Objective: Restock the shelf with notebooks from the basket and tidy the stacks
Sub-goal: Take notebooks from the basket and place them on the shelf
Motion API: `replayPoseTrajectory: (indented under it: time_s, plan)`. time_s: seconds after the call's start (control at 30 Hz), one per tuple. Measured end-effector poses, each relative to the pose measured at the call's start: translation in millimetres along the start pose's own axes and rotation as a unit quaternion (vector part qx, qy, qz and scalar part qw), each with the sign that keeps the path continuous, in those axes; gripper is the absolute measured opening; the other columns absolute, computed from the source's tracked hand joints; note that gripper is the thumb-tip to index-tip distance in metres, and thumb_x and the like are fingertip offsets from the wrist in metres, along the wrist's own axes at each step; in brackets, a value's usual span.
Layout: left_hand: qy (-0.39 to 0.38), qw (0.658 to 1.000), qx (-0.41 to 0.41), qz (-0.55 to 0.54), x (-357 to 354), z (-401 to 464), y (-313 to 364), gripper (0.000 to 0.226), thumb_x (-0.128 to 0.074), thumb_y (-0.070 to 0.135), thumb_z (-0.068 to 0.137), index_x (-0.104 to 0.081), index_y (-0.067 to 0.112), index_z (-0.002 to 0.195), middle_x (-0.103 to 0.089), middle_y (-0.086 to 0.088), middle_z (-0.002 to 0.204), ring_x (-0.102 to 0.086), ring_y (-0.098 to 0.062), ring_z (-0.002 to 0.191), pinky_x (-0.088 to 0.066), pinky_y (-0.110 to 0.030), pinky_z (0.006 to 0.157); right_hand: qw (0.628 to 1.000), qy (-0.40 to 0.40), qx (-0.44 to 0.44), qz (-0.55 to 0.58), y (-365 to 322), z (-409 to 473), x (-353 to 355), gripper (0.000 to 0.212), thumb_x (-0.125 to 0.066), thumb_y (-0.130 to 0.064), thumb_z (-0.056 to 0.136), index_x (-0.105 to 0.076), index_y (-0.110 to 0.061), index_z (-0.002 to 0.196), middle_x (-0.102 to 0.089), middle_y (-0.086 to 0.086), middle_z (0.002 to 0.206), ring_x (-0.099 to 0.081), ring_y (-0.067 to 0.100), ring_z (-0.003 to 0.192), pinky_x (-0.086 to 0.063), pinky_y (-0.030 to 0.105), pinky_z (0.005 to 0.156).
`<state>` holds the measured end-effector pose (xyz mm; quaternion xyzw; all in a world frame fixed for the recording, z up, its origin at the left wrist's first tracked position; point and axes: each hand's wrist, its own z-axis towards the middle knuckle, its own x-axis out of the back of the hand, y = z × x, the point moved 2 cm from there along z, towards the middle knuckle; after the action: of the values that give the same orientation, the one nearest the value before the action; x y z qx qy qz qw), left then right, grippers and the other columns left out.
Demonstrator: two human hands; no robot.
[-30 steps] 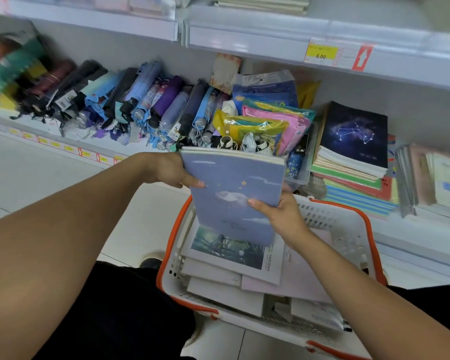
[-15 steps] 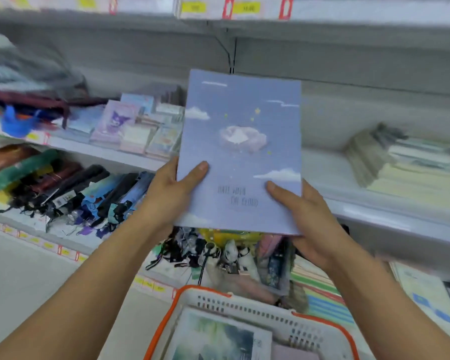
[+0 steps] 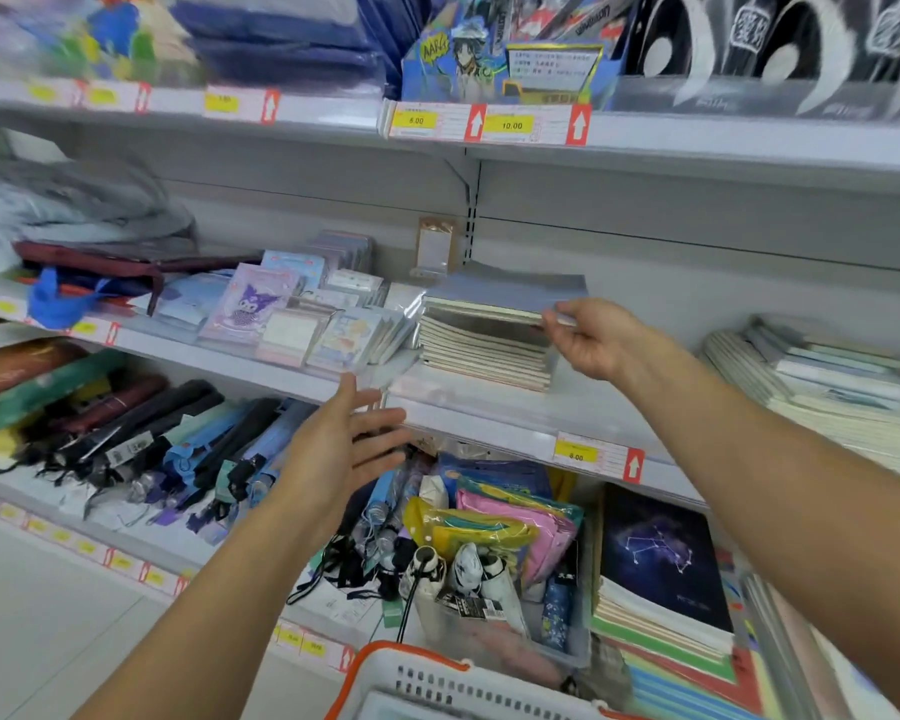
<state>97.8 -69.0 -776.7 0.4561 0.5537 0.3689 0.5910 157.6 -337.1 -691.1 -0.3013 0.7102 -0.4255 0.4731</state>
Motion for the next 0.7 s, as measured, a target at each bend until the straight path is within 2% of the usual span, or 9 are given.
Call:
replayPoseTrajectory:
  time_s: [0.1,0.17,0.2,0.27,0.37,0.43,0.53,0.6,0.7]
  plan:
    - [0.019,0.999,0.016,0.047,5,3,-10,0.046,-0.036,0.048,0.101,-0.057,0.013,0.124,-0.074,-0.005,0.101,-0.072,-0.023,0.095,-0.054,-0.043,0.089,0.978,0.03,0.017,-0.206,3,28,-5,0.017,-0.037,-0.008,0.106,-0.049,-0.002,0.095,-0.058,0.016,0.081,-0.059,0.014,0.033,-0.043,0.016,0.031]
    - [0.014,0.997,0.019,0.07,7,4,-14,0.044,-0.035,0.046,0.102,-0.059,0.014,0.12,-0.074,-0.006,0.101,-0.072,-0.024,0.094,-0.054,-0.045,0.09,0.919,0.077,0.059,-0.382,4,40,-2,0.024,-0.046,-0.02,0.104,-0.053,-0.007,0.085,-0.055,0.009,0.065,-0.048,0.012,0.031,-0.034,0.017,0.031]
    - [0.014,0.997,0.017,0.076,7,4,-15,0.042,-0.035,0.046,0.102,-0.059,0.015,0.118,-0.074,-0.006,0.101,-0.072,-0.024,0.094,-0.055,-0.045,0.088,0.881,0.1,0.085,-0.454,5,44,1,0.036,-0.05,-0.032,0.102,-0.053,-0.007,0.076,-0.053,0.008,0.06,-0.046,0.015,0.036,-0.033,0.02,0.036]
    - [0.016,0.996,0.012,0.085,9,7,-16,0.04,-0.035,0.045,0.102,-0.06,0.016,0.114,-0.074,-0.007,0.101,-0.072,-0.024,0.093,-0.056,-0.043,0.085,0.829,0.112,0.118,-0.535,7,48,6,0.057,-0.056,-0.058,0.093,-0.05,-0.009,0.065,-0.053,0.008,0.057,-0.045,0.02,0.045,-0.035,0.026,0.045]
    - [0.023,0.995,0.014,0.094,10,10,-19,0.038,-0.037,0.045,0.102,-0.061,0.017,0.109,-0.074,-0.009,0.098,-0.072,-0.025,0.09,-0.057,-0.042,0.083,0.814,0.079,0.119,-0.562,19,48,10,0.07,-0.069,-0.08,0.066,-0.044,-0.014,0.069,-0.049,0.005,0.06,-0.044,0.019,0.05,-0.036,0.029,0.049]
    - [0.026,0.994,0.021,0.105,11,11,-22,0.037,-0.039,0.045,0.101,-0.062,0.017,0.107,-0.074,-0.009,0.095,-0.072,-0.027,0.088,-0.058,-0.04,0.079,0.795,0.067,0.135,-0.588,22,49,13,0.072,-0.079,-0.077,0.055,-0.047,-0.015,0.072,-0.05,0.005,0.063,-0.047,0.019,0.051,-0.039,0.032,0.048]
    - [0.025,0.991,0.032,0.126,11,12,-27,0.037,-0.04,0.045,0.101,-0.062,0.016,0.107,-0.074,-0.009,0.095,-0.072,-0.027,0.088,-0.059,-0.039,0.077,0.752,0.07,0.19,-0.627,24,58,23,0.072,-0.087,-0.063,0.058,-0.067,-0.003,0.093,-0.071,0.011,0.088,-0.067,0.027,0.076,-0.055,0.04,0.063]
    - [0.021,0.99,0.034,0.138,10,12,-29,0.038,-0.04,0.046,0.101,-0.063,0.016,0.108,-0.075,-0.008,0.094,-0.073,-0.027,0.087,-0.059,-0.04,0.078,0.758,0.053,0.206,-0.616,26,61,28,0.067,-0.085,-0.058,0.065,-0.069,-0.004,0.101,-0.072,0.007,0.092,-0.067,0.024,0.081,-0.055,0.036,0.067]
    - [0.01,0.987,0.029,0.16,6,10,-31,0.038,-0.042,0.046,0.1,-0.062,0.015,0.109,-0.075,-0.009,0.093,-0.073,-0.029,0.088,-0.058,-0.043,0.081,0.804,0.026,0.161,-0.572,27,61,28,0.075,-0.08,-0.065,0.066,-0.065,-0.008,0.114,-0.068,0.007,0.104,-0.06,0.017,0.082,-0.054,0.034,0.071]
